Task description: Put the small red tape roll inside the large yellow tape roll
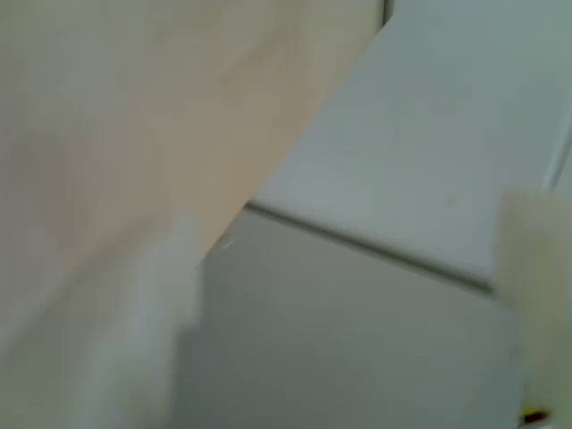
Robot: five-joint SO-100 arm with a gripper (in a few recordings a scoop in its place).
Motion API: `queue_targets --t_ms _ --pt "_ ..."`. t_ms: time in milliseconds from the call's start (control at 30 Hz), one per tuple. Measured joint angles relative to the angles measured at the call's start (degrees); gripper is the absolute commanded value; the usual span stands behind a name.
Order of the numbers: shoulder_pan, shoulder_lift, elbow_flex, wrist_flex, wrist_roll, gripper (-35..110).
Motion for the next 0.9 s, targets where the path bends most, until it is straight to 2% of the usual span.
queue_targets --t_ms 267,900 --pt "0.18 1.23 7.56 3.52 0.97 0" --pt "-0.44 1.23 8.26 7.03 1.05 3"
